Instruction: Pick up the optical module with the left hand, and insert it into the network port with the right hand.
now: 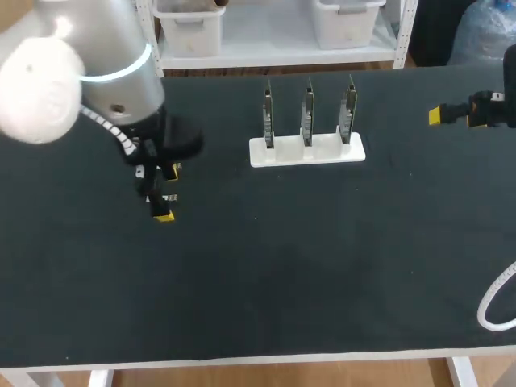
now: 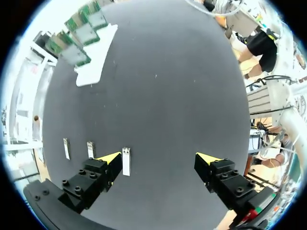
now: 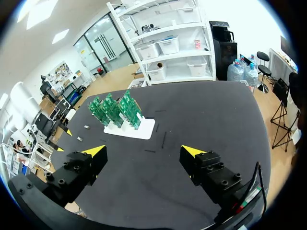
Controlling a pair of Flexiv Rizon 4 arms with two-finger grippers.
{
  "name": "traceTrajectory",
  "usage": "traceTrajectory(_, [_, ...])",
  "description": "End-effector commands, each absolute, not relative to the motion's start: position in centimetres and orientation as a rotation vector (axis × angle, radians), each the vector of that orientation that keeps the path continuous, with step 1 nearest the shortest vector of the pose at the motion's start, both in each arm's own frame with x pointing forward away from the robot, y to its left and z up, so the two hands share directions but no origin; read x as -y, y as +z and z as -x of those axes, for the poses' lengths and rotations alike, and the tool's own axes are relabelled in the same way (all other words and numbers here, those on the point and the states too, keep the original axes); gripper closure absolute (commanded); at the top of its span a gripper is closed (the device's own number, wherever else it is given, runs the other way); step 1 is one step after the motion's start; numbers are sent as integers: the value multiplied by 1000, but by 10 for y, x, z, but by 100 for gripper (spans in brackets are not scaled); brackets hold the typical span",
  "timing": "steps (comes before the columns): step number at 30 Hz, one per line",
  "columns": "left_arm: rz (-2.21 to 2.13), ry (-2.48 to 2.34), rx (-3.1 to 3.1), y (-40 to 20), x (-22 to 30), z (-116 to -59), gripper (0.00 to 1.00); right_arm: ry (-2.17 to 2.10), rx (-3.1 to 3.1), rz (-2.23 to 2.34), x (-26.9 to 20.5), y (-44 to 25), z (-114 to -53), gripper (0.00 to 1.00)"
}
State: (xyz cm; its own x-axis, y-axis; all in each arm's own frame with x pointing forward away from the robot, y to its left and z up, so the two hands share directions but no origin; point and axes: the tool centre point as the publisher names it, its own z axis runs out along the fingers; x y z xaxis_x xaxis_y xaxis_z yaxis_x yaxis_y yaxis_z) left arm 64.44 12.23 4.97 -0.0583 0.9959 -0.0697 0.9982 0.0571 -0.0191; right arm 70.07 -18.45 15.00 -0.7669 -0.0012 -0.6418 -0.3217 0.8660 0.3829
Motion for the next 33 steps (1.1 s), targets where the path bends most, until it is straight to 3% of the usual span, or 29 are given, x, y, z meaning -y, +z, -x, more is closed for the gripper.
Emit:
traceTrajectory(1, [-2191,-38,-2337,41,-118,-659,0,631,-2376,230,184,151,-700,0])
traceTrajectory(18, [-2057,-7,-2413,20,-159,-646,0,631,-2376,230,184,151,-700,0])
traceTrajectory(33, [-1987,-74,-2436,19,-156,-655,0,631,-2376,230,184,151,-700,0])
